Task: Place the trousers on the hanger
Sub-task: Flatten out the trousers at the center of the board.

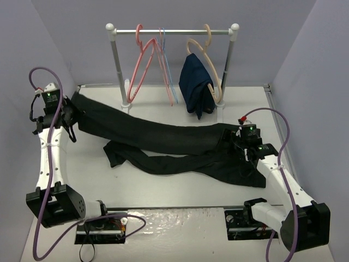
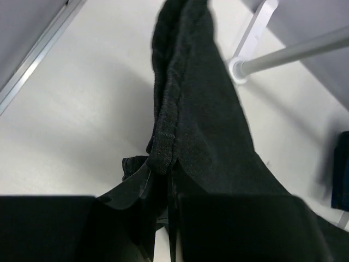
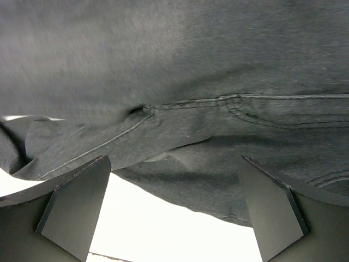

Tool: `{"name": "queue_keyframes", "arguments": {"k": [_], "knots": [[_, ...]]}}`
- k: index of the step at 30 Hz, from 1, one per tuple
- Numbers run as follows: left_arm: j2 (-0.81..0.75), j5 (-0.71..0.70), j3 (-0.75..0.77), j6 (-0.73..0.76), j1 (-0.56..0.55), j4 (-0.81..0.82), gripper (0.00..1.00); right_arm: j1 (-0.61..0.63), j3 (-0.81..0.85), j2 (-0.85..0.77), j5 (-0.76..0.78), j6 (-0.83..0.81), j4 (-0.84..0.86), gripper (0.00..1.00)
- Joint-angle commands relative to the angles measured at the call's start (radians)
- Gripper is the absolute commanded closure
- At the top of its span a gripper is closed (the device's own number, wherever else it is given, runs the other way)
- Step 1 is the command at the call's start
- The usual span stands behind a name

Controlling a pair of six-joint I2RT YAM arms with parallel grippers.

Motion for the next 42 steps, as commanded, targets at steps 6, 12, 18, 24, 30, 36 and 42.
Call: {"name": "queue_keyframes", "arguments": {"k": [6, 12, 18, 24, 30, 36, 42], "knots": [[0.267, 0.116, 0.091, -0.008, 0.002, 0.257, 0.41, 0.021, 0.058, 0.021, 0.026, -0.014, 0.005, 0.00], [0.194, 0.119, 0.040, 0.014, -0.001, 0.201, 0.26, 0.054, 0.056, 0.026, 0.032, -0.012, 0.002, 0.00], [-0.093, 0.057, -0.255, -0.090, -0.021, 0.128, 0.27, 0.098, 0.030, 0.027, 0.062, 0.006, 0.006, 0.00], [-0.230, -0.019, -0.554, -0.192, -0.176, 0.149, 0.32, 0.119, 0.012, 0.031, 0.066, 0.015, 0.017, 0.00], [-0.170, -0.049, -0.683, -0.268, -0.247, 0.213, 0.34, 0.132, 0.018, 0.035, 0.062, 0.017, 0.021, 0.00], [-0.089, -0.086, -0.684, -0.262, -0.284, 0.220, 0.34, 0.137, -0.001, 0.049, 0.057, 0.037, 0.037, 0.00], [-0.016, -0.119, -0.688, -0.262, -0.310, 0.241, 0.42, 0.138, -0.063, 0.101, 0.042, 0.096, 0.124, 0.00]]}}
